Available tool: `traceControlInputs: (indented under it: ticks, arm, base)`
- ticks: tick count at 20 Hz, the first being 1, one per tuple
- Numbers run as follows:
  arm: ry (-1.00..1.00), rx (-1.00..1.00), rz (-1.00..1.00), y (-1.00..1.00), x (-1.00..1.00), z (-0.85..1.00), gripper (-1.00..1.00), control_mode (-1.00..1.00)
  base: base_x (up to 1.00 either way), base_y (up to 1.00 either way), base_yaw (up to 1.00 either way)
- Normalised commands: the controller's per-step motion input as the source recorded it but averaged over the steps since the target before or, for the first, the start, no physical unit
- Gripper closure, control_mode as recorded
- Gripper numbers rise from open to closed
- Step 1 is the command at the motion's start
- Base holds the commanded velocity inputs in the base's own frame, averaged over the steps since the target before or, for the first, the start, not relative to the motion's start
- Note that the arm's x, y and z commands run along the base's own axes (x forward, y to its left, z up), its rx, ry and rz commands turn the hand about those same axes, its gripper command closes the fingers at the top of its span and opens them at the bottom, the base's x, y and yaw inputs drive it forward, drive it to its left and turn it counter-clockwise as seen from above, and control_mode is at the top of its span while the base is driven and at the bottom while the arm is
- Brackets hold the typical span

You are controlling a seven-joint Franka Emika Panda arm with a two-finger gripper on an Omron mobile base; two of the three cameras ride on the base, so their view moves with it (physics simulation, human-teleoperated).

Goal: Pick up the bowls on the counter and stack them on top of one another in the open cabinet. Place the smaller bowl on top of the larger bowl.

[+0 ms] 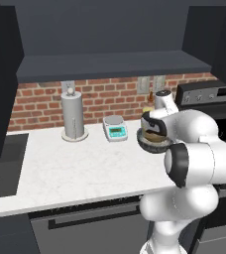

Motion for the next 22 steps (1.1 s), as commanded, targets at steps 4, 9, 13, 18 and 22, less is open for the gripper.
traceControlInputs:
  ticks: [4,9,13,18,22]
  arm:
    - [0.0,0.0,0.0,-0.02,0.13,-0.01,-1.0,-1.0]
    - [-0.02,0.04,0.0,-0.11,-0.11,0.38,-1.0,-1.0]
    - [0.0,0.05,0.04,-0.61,-0.73,0.14,-1.0,-1.0]
    - [0.0,0.0,0.2,-0.36,-0.5,-0.22,-1.0,-1.0]
    - [-0.07,0.07,0.16,0.0,0.03,-0.24,-1.0,-1.0]
  base:
    - [0.0,0.0,0.0]
    - [0.0,0.0,0.0]
    - [0.0,0.0,0.0]
    - [0.0,0.0,0.0]
    - [0.0,0.0,0.0]
